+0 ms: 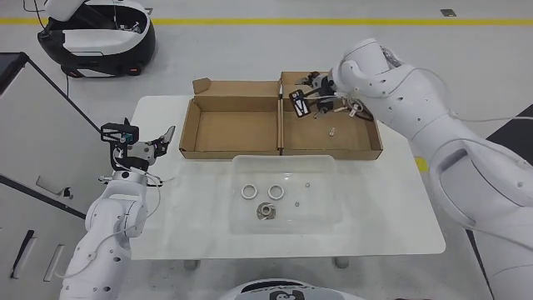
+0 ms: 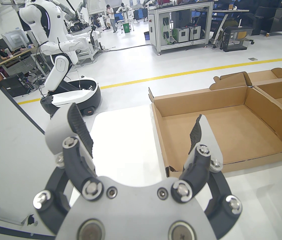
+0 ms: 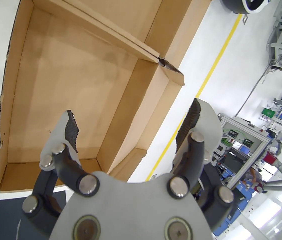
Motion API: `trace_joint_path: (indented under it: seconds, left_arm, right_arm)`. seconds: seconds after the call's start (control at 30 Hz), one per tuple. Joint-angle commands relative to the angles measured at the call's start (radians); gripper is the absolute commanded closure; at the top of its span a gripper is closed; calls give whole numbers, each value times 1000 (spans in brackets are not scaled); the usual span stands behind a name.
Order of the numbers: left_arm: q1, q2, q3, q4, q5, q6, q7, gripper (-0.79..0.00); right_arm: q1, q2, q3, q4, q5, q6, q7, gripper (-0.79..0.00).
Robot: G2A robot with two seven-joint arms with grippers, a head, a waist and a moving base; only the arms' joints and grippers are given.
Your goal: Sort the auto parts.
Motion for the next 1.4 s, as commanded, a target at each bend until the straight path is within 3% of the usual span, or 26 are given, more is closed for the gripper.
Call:
trace_joint_path:
  seconds: [0.0, 0.2, 0.43, 0.83, 0.97, 1.1, 1.27, 1.37]
  left_arm:
    - [0, 0, 0, 0, 0, 0, 0, -785]
    - [0, 0, 0, 0, 0, 0, 0, -785]
    - [0, 0, 0, 0, 0, 0, 0, -785]
    - [0, 0, 0, 0, 0, 0, 0, -785]
    - [0, 0, 0, 0, 0, 0, 0, -785]
    - [0, 0, 0, 0, 0, 0, 0, -785]
    - [0, 0, 0, 0, 0, 0, 0, -785]
    - [0, 0, 0, 0, 0, 0, 0, -785]
  right_arm:
    - [-27, 37, 20, -99, 52, 0, 81, -785]
    - [-106, 153, 37, -370, 261, 0, 327, -785]
    - [-142, 296, 51, -658, 629, 0, 665, -785]
    - [-142, 296, 51, -658, 629, 0, 665, -785]
    - [-128, 298, 26, -714, 646, 0, 703, -785]
    - [-41, 312, -24, -766, 855, 0, 791, -785]
    - [103, 334, -135, -837, 1253, 0, 1046, -785]
    - [197, 347, -225, -830, 1424, 18, 1067, -785]
